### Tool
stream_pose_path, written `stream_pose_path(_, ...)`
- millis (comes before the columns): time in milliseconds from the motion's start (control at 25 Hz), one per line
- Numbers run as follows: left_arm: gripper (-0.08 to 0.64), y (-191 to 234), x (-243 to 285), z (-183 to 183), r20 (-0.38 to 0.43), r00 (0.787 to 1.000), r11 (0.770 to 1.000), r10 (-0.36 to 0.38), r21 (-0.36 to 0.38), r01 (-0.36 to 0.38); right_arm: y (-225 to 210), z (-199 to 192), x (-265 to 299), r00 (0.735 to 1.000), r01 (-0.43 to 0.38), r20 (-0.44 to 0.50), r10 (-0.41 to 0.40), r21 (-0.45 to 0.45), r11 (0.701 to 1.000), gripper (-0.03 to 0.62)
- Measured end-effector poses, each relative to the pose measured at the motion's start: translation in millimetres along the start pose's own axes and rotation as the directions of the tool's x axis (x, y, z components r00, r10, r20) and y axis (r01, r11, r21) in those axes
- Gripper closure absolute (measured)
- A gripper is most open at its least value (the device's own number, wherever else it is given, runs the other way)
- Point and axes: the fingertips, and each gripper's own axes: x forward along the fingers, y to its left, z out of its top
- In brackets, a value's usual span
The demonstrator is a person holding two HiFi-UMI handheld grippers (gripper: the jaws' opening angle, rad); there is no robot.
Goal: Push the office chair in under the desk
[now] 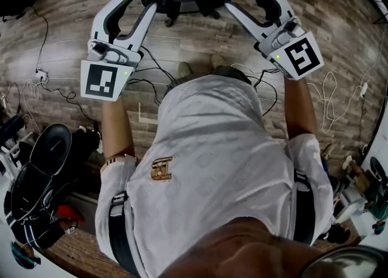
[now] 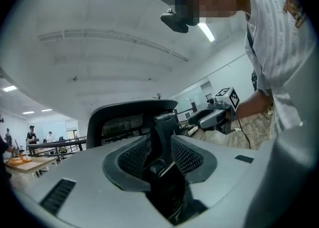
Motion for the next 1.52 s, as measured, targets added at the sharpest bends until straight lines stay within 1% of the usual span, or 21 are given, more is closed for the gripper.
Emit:
stream_pose_path(120, 0.394, 10, 2, -15, -0.066, 0.998, 0.998, 0.0, 0.069, 0.004, -8, -7, 1, 0.999, 0.005, -0.032, -0.006, -0.036, 0.999, 0.397)
stream_pose_path(240, 0.369, 19, 4, -25, -0.115, 0.993, 0.99, 0.006, 0.139, 0.01, -16, -14, -1, 0.997, 0.008, -0.072, -0.014, -0.077, 0.997, 0.379)
stream_pose_path(440, 0.342, 30, 7, -39, -0.192, 0.981, 0.966, 0.012, 0.257, 0.039, -30, -24, -5, 0.99, 0.015, -0.135, -0.036, -0.156, 0.988, 0.364)
stream_pose_path(520, 0.333, 36, 7, -46, -0.222, 0.975, 0.956, 0.02, 0.29, 0.047, -37, -29, -7, 0.985, 0.016, -0.164, -0.048, -0.19, 0.982, 0.36)
stream_pose_path(680, 0.321, 49, 7, -59, -0.268, 0.963, 0.947, 0.04, 0.318, 0.049, -51, -40, -11, 0.972, 0.016, -0.224, -0.072, -0.244, 0.97, 0.359)
stream_pose_path(800, 0.302, 59, 6, -71, -0.321, 0.945, 0.932, 0.06, 0.357, 0.062, -62, -51, -14, 0.951, 0.012, -0.293, -0.102, -0.294, 0.956, 0.357)
stream_pose_path(920, 0.282, 70, 4, -81, -0.367, 0.927, 0.919, 0.071, 0.385, 0.082, -72, -60, -16, 0.927, 0.035, -0.348, -0.141, -0.294, 0.955, 0.356)
stream_pose_path(1040, 0.27, 80, 3, -87, -0.4, 0.914, 0.912, 0.072, 0.396, 0.102, -81, -66, -19, 0.912, 0.037, -0.379, -0.159, -0.31, 0.95, 0.356)
stream_pose_path(1240, 0.249, 95, 1, -109, -0.493, 0.867, 0.891, 0.074, 0.424, 0.165, -97, -83, -23, 0.876, 0.026, -0.443, -0.19, -0.35, 0.936, 0.354)
stream_pose_path(1400, 0.239, 109, 0, -122, -0.537, 0.84, 0.885, 0.078, 0.425, 0.19, -112, -97, -25, 0.835, 0.001, -0.505, -0.219, -0.397, 0.918, 0.351)
stream_pose_path(1520, 0.236, 117, 0, -128, -0.561, 0.825, 0.883, 0.073, 0.421, 0.209, -118, -104, -26, 0.811, -0.029, -0.54, -0.226, -0.422, 0.906, 0.35)
